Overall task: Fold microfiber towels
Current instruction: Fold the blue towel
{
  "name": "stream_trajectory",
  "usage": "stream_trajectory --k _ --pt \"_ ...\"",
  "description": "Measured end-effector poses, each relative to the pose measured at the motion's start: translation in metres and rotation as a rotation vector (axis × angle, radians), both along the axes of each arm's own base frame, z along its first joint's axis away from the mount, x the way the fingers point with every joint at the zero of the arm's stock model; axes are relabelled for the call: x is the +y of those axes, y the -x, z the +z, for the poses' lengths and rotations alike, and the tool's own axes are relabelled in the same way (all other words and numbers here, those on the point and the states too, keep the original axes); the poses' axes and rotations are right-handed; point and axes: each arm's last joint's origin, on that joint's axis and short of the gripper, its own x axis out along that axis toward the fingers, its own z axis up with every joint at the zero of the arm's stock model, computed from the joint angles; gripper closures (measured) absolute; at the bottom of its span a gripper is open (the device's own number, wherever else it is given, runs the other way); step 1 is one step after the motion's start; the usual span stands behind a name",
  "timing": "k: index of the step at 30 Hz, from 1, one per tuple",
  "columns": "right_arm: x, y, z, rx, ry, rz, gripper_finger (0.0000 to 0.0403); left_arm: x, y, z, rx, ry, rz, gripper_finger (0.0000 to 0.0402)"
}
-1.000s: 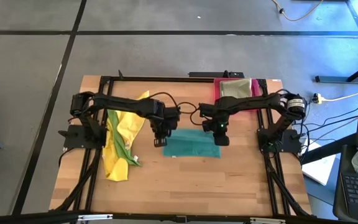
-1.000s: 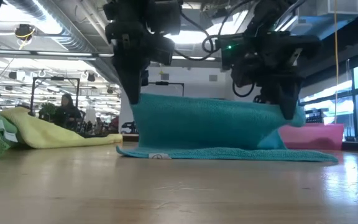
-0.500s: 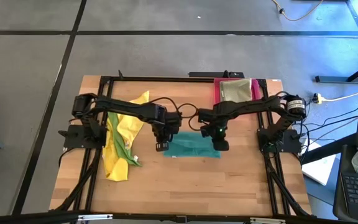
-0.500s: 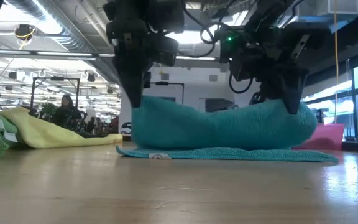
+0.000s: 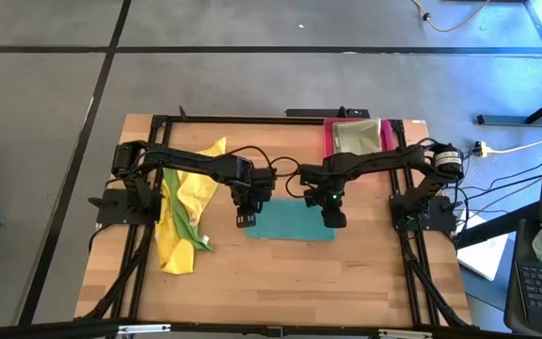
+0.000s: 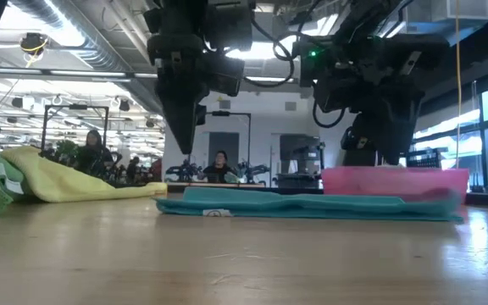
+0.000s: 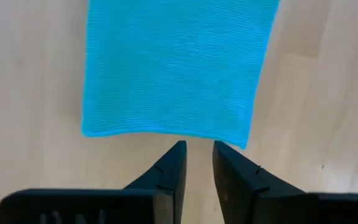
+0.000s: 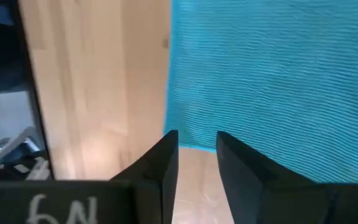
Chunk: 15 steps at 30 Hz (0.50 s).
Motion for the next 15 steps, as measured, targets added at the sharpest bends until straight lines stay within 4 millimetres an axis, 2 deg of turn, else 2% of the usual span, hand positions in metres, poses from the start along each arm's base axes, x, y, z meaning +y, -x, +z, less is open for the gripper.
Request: stream_trajectory --k 4,10,13,15 --pt "-0.002 0.001 -0.001 0.012 0.071 0.0 0.0289 0.01 0.001 0.0 0.008 -0.04 0.025 0.0332" --pt "-0.009 0.001 -0.003 0.05 0.274 -0.035 0.0289 0.034 0.002 0.0 -0.015 -0.097 0.059 0.033" --pt "-0.015 0.001 -0.003 0.054 0.273 -0.082 0.0289 0.045 0.001 0.001 -0.047 -0.06 0.085 0.0332" --pt "-0.02 0.001 -0.003 0.046 0.197 -0.118 0.0289 0.053 0.001 0.001 -0.07 -0.005 0.097 0.0333"
